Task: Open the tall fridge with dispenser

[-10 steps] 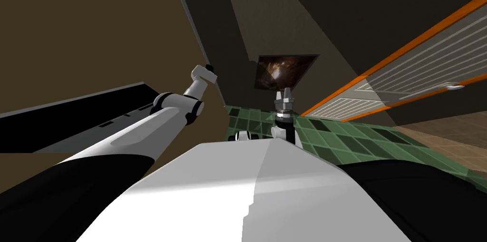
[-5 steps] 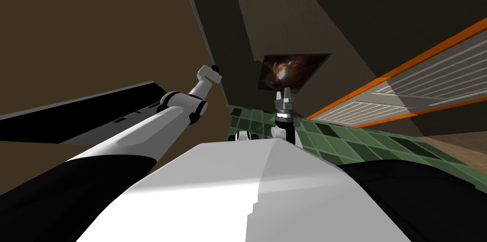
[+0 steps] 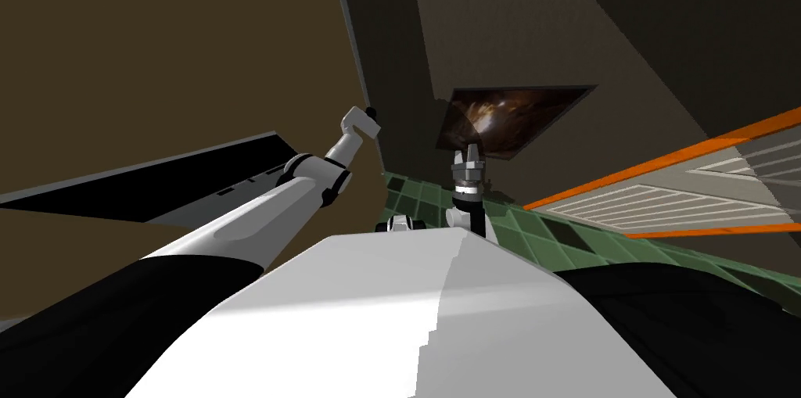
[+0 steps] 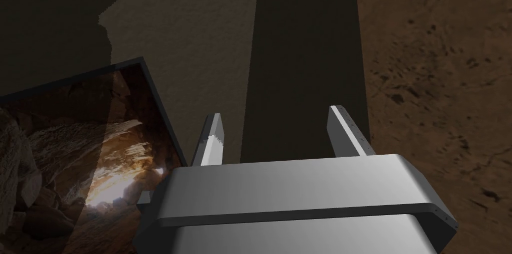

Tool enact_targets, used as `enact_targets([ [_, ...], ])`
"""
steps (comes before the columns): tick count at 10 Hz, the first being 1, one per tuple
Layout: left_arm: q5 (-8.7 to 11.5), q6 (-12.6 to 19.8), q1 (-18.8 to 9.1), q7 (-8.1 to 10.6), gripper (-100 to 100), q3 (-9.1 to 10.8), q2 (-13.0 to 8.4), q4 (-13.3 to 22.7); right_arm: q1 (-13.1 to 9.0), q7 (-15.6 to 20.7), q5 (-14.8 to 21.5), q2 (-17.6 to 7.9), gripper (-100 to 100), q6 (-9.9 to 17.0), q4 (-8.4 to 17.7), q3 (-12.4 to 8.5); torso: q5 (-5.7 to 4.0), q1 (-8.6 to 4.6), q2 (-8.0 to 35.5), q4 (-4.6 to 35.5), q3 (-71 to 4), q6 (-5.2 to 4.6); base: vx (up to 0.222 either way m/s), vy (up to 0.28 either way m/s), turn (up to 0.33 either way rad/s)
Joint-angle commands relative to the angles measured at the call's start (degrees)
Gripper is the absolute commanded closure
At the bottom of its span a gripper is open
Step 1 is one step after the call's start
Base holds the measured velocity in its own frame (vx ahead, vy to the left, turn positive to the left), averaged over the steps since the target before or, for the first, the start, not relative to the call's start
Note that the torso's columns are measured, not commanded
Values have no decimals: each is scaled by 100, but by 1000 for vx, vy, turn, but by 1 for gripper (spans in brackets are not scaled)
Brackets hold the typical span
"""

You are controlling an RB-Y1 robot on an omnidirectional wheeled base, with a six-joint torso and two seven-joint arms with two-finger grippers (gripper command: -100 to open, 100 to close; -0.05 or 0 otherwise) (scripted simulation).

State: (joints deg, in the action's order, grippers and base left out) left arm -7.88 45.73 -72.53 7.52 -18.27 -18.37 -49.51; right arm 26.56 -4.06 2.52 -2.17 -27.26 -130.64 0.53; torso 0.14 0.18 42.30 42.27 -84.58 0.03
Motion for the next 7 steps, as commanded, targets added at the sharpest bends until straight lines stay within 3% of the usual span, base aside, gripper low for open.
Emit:
enact_targets([
  [1, -89, 171, -131, 145, 100, -166, 400, -116, 0, 0, 0, 0, 0, 0, 0, 0, -3, -10, -1, -6, 3, -3, 51, 34, 259],
  [2, -89, 171, -131, 145, 100, -166, 400, -116, 1, 0, 0, 0, 0, 0, 0, 0, 0, -1, -4, -5, 2, 4, 35, 20, 107],
  [4, -174, 399, -169, 258, 100, -330, 747, -380, 0, 0, 0, 0, 0, 0, 0, 0, -4, -5, 7, 8, 5, -2, 45, 21, 224],
  [5, -174, 399, -169, 258, 100, -330, 747, -383, 1, 0, 0, 0, 0, 0, 0, 0, 1, -5, 28, 10, 22, 10, 44, -27, 99],
  [6, -194, 413, -150, 206, 100, -323, 678, -420, -1, 0, 0, 0, 0, 0, 0, 0, -7, -23, 32, -4, 23, -16, 14, -3, 21],
  [7, -92, 378, -216, 161, 100, -406, 860, -465, -1, 0, 0, 0, 0, 0, 0, 1, -8, -22, 26, 1, 20, -15, -105, 37, -122],
])
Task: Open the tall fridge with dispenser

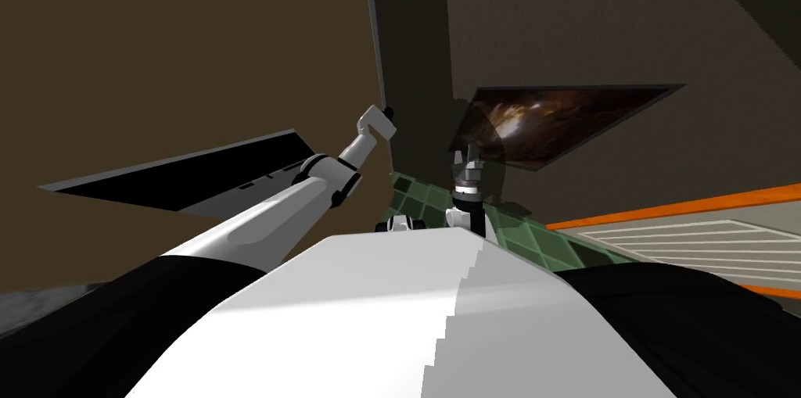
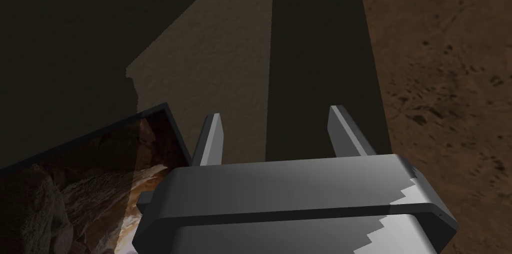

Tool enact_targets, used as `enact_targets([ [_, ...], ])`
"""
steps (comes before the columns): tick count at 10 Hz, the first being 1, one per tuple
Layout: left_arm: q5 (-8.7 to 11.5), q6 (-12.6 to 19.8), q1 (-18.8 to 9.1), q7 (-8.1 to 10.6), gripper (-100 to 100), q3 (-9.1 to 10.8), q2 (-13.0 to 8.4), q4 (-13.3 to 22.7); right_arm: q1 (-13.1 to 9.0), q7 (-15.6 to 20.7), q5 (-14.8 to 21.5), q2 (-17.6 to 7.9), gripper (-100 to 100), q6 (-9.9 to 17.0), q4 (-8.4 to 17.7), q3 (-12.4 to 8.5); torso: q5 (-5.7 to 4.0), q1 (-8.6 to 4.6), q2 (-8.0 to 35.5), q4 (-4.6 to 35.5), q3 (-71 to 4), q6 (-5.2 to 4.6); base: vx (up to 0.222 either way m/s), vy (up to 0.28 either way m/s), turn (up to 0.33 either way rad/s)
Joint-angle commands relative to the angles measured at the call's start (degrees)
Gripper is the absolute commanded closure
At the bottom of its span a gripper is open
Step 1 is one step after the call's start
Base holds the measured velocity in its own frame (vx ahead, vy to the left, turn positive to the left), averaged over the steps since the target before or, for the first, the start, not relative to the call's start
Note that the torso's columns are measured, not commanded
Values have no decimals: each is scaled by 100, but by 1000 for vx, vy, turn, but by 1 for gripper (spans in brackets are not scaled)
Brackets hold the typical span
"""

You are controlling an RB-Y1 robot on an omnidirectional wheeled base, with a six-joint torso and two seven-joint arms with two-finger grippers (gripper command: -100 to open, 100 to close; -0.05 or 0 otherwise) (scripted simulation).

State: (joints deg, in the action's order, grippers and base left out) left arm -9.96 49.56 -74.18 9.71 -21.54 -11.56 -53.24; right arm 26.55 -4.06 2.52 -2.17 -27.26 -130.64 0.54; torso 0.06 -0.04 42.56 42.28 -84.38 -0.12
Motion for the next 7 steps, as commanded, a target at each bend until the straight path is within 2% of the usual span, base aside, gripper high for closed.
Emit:
enact_targets([
  [1, 116, -4, -52, -59, 100, -79, 180, -92, -2, 0, 0, -1, 0, 0, 1, 0, -10, -18, 14, -6, 7, -41, -149, 10, -157],
  [3, 116, -4, -52, -59, 100, -79, 180, -92, -1, 0, 0, 1, 0, 0, 0, 1, -12, -37, -13, 8, -7, -14, -63, -21, -21],
  [4, 231, -9, -103, -118, 100, -158, 360, -184, 0, 0, 0, 0, 0, 0, 0, 0, -10, -20, -19, 14, -13, -9, -98, 32, -156],
  [5, 231, -9, -103, -118, 100, -158, 360, -184, -2, 0, 0, -1, 0, 0, 1, 0, -16, -34, 5, 8, 0, -61, -128, 17, -153],
  [6, 289, -11, -129, -147, 100, -198, 450, -230, -2, 0, 0, 0, 0, 0, 1, 0, -19, -61, 10, 5, 9, -58, -119, -3, -105],
  [7, 289, -11, -129, -147, 100, -198, 450, -230, -2, 0, 0, 0, 0, 0, 0, 0, -25, -78, 9, 8, 6, -71, -109, 1, -45],
])
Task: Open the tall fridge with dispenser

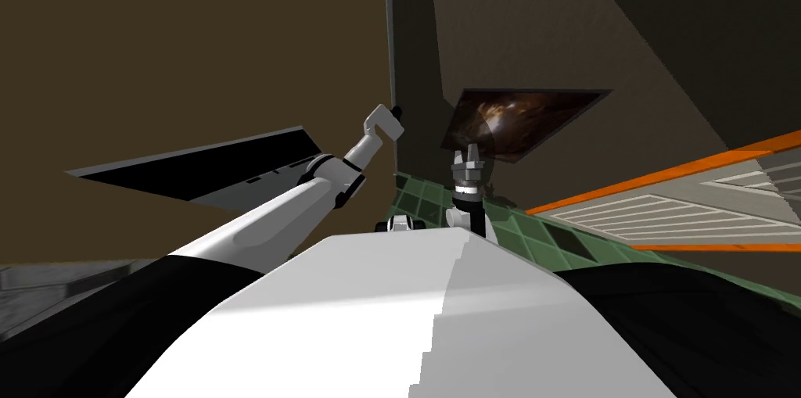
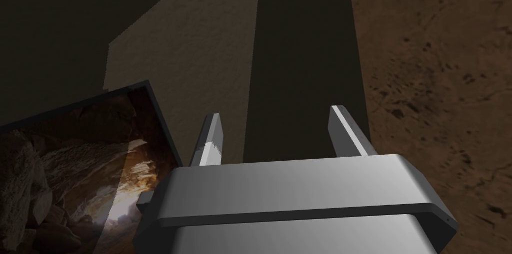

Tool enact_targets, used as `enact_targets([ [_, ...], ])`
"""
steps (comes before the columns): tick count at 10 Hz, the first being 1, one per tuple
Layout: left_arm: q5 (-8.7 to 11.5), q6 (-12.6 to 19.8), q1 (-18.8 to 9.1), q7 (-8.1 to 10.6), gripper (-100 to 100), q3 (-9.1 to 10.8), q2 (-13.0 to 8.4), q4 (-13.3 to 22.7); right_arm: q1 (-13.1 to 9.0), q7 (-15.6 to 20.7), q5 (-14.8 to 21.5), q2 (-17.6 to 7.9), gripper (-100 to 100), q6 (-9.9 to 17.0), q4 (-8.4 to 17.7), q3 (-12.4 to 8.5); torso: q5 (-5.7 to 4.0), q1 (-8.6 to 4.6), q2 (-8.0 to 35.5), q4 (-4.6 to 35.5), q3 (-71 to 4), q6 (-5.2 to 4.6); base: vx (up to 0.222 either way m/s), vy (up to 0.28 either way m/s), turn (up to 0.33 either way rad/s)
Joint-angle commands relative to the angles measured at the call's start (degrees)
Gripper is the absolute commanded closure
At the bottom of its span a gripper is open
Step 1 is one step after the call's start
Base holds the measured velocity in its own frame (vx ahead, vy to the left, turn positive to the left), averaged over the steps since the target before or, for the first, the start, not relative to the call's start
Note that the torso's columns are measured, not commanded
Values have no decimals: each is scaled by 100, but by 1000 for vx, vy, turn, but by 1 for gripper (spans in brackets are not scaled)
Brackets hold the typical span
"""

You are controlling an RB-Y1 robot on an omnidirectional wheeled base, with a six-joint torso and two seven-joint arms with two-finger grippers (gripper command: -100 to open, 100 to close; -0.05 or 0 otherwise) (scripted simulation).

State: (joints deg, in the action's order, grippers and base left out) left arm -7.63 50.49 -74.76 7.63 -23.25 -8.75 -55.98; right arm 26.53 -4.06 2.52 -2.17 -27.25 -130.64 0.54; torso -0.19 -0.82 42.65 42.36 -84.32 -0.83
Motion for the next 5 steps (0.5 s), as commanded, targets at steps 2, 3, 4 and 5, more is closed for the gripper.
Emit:
enact_targets([
  [2, 114, -106, -97, 32, 100, -66, 259, -2, 0, 0, 0, 0, 0, 0, 0, 0, 0, 4, -7, 0, -7, 0, -82, 0, -37],
  [3, 171, -109, -123, 3, 100, -106, 349, -47, 1, 0, 0, 0, 0, 0, 0, 0, -2, 0, -16, 3, -15, -2, -131, 65, -54],
  [4, 171, -109, -123, 3, 100, -106, 349, -47, 0, 0, 0, -1, 0, 0, 0, 0, 2, 10, 6, 2, -2, -8, -107, 28, -106],
  [5, 229, -111, -149, -27, 100, -145, 439, -93, 0, 0, 0, 0, 0, 0, 0, 0, 6, 7, 4, 0, 4, 5, -82, -11, -38],
])
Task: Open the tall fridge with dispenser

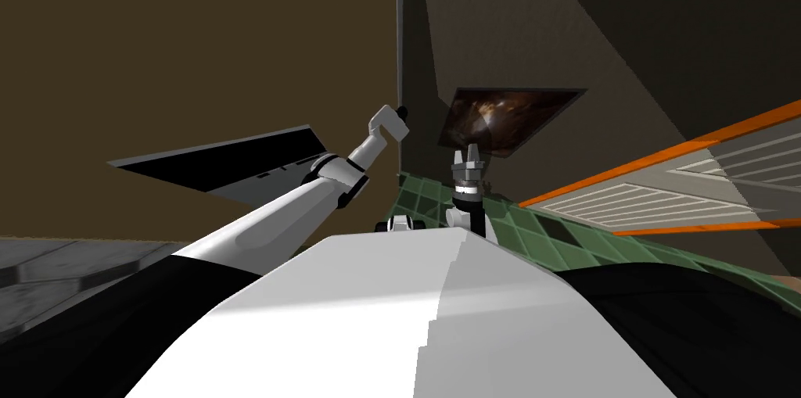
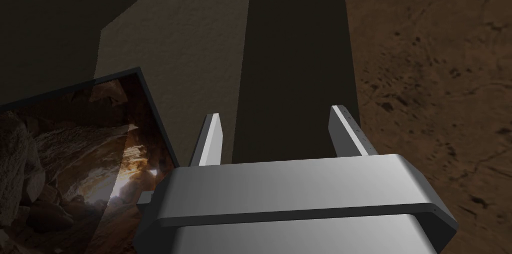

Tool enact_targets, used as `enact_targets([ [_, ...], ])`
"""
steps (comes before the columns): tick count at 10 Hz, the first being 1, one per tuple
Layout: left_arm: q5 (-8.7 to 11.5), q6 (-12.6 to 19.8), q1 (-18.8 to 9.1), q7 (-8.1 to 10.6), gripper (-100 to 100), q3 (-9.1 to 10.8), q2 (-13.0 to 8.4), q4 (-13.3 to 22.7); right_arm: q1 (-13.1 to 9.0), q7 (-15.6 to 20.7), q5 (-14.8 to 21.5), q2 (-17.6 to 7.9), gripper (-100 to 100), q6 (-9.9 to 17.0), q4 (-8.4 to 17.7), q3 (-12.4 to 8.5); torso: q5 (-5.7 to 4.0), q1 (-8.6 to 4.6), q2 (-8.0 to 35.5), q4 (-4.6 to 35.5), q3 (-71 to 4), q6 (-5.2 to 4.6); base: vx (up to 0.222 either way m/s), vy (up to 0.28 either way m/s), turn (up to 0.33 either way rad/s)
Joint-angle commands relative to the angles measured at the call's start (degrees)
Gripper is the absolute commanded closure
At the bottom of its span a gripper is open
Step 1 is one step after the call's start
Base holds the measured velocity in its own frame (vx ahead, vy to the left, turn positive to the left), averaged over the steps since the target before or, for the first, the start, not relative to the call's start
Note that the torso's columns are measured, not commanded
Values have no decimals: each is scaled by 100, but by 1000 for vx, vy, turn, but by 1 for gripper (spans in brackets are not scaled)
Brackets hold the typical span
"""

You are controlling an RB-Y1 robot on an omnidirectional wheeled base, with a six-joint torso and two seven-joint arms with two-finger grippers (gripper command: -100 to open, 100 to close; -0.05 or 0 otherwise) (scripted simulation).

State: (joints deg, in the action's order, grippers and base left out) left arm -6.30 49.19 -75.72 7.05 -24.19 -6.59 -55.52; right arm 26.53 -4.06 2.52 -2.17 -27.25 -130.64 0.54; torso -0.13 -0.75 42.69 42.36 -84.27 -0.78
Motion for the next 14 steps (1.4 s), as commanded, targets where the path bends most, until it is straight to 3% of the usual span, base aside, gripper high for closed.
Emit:
enact_targets([
  [1, 97, 19, -53, 31, 100, -52, 223, -140, 1, 0, 0, 0, 0, 0, 0, 0, -2, -5, 7, -2, 6, -8, -64, -4, -36],
  [5, 212, 14, -105, -28, 100, -131, 403, -232, 0, 0, 0, 0, 0, 0, 0, 0, -12, -32, 9, 5, 0, -28, -62, 17, -43],
  [6, 72, 34, -63, -47, 100, -118, 256, -91, 0, 0, 0, 0, 0, 0, 0, 0, -15, -37, 8, -2, 1, -44, -67, -5, -31],
  [7, 226, 25, -73, -83, 100, -244, 383, -215, 0, 0, 0, 1, 0, 0, 0, 1, -13, -22, -18, 5, -15, 2, -146, 89, -117],
  [8, 226, 25, -73, -83, 100, -244, 383, -105, -1, 0, 0, -1, 0, 0, 0, -1, -12, 9, -13, 13, -16, -13, -175, 58, -213],
  [12, 472, 3, -118, -129, 100, -418, 587, -430, 0, 0, 0, -1, 0, 0, 0, -1, -9, 8, -10, 20, -14, -1, -136, 47, -103],
  [14, 472, 3, -118, -129, 100, -418, 587, -430, 0, 0, 0, 0, 0, 0, 0, 0, -10, -12, 5, 11, 3, 5, -92, 19, -14],
])
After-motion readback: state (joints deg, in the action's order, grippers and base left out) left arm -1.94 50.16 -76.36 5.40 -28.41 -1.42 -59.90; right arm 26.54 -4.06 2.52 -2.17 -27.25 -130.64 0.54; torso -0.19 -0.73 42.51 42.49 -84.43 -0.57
